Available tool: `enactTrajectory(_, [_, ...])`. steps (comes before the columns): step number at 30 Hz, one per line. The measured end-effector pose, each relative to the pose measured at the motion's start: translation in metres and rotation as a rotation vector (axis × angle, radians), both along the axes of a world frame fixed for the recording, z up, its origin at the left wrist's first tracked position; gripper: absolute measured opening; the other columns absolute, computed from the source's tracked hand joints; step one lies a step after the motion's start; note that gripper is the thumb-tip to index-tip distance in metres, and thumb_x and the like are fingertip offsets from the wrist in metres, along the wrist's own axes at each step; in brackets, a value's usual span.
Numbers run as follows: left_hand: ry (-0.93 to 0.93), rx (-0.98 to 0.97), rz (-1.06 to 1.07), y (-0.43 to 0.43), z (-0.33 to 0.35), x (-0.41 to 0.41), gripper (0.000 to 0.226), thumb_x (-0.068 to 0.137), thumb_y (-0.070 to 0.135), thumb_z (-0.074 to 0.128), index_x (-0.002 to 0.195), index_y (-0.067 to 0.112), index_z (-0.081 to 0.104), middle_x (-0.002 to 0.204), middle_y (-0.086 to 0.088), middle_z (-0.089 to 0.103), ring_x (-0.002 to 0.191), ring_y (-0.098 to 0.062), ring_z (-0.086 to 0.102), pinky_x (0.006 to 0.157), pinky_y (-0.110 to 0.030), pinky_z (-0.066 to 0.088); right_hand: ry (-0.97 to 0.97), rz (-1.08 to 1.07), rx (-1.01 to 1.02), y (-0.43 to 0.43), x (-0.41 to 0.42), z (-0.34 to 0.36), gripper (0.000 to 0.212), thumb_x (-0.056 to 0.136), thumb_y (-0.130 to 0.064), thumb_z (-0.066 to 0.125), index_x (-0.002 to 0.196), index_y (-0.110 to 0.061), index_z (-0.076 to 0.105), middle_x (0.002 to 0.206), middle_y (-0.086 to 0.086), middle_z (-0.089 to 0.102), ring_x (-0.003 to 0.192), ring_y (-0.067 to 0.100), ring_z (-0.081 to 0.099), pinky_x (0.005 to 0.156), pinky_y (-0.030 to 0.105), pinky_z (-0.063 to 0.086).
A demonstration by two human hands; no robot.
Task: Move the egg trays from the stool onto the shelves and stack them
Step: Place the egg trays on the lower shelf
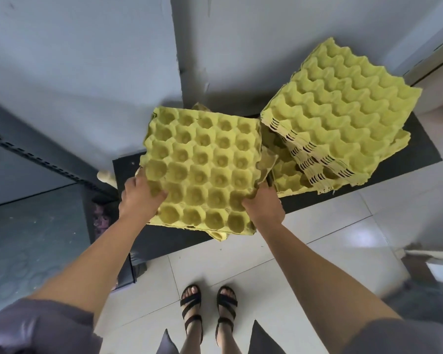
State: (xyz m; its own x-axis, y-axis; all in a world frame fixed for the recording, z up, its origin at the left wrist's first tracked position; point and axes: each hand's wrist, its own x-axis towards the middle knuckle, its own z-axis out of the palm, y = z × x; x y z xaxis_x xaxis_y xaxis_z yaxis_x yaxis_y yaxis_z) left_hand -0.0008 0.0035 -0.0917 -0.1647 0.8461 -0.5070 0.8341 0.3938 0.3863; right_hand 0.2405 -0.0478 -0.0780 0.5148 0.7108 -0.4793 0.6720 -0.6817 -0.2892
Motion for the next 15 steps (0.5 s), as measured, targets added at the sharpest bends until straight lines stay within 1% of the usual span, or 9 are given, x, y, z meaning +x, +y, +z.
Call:
enactTrajectory(2, [-0.042,-0.021,-0.011,0.003,0.001,-0.003,0.083,0.084,0.036,0.063,0.148,0.026,0.011,0.146,-0.018,0.024,0.126,-0.043,0.038,0.097,-0.056,0.042,-0.017,0.011,0.049,-0.002,-0.001,0.006,0.052,0.081,-0.028,0.066,0.126,-0.01,0.047,0.126,0.008,0.047,0.115,0.03,0.048,0.087,0.041,0.044])
enactTrajectory(4, [-0.073,-0.041,-0.005,0.005,0.004,-0.005,0.081,0.085,0.032,0.062,0.149,0.026,0.011,0.146,-0.018,0.022,0.124,-0.043,0.04,0.097,-0.055,0.043,0.102,-0.031,0.121,-0.003,-0.001,0.011,0.052,0.08,-0.022,0.067,0.125,-0.007,0.046,0.124,0.01,0.047,0.109,0.028,0.05,0.087,0.038,0.045])
enactTrajectory(6, [-0.104,-0.044,-0.001,0.005,0.008,-0.006,0.08,0.085,0.027,0.062,0.149,0.025,0.013,0.145,-0.019,0.024,0.12,-0.042,0.044,0.092,-0.051,0.047,0.203,-0.062,0.168,-0.005,-0.002,0.018,0.048,0.079,-0.017,0.065,0.122,-0.007,0.045,0.117,0.009,0.051,0.099,0.024,0.054,0.085,0.036,0.047])
enactTrajectory(8, [-0.121,-0.046,0.006,0.006,0.011,-0.007,0.08,0.083,0.024,0.062,0.148,0.025,0.016,0.142,-0.02,0.027,0.111,-0.041,0.049,0.083,-0.044,0.05,0.195,-0.061,0.218,-0.007,-0.004,0.025,0.045,0.077,-0.017,0.066,0.116,-0.008,0.047,0.109,0.006,0.055,0.099,0.026,0.055,0.084,0.039,0.049])
enactTrajectory(11, [-0.144,-0.026,0.011,0.007,0.017,-0.009,0.079,0.081,0.021,0.063,0.147,0.023,0.019,0.137,-0.02,0.034,0.102,-0.038,0.055,0.072,-0.037,0.051,0.152,-0.063,0.297,-0.01,-0.006,0.035,0.045,0.073,-0.019,0.068,0.113,-0.008,0.051,0.106,0.004,0.055,0.1,0.024,0.053,0.088,0.043,0.049])
enactTrajectory(13, [-0.172,-0.015,0.029,0.006,0.02,-0.01,0.079,0.081,0.021,0.064,0.147,0.023,0.021,0.134,-0.019,0.04,0.099,-0.034,0.056,0.068,-0.034,0.048,0.235,-0.095,0.323,-0.01,-0.006,0.042,0.044,0.076,-0.015,0.068,0.115,-0.008,0.049,0.098,-0.001,0.053,0.093,0.018,0.053,0.085,0.037,0.049])
enactTrajectory(15, [-0.202,-0.005,0.052,0.004,0.023,-0.012,0.077,0.081,0.021,0.065,0.146,0.023,0.024,0.133,-0.017,0.044,0.103,-0.033,0.054,0.072,-0.036,0.048,0.402,-0.168,0.35,-0.011,-0.006,0.049,0.042,0.081,-0.01,0.066,0.117,-0.008,0.045,0.089,-0.009,0.047,0.08,0.009,0.051,0.071,0.023,0.047])
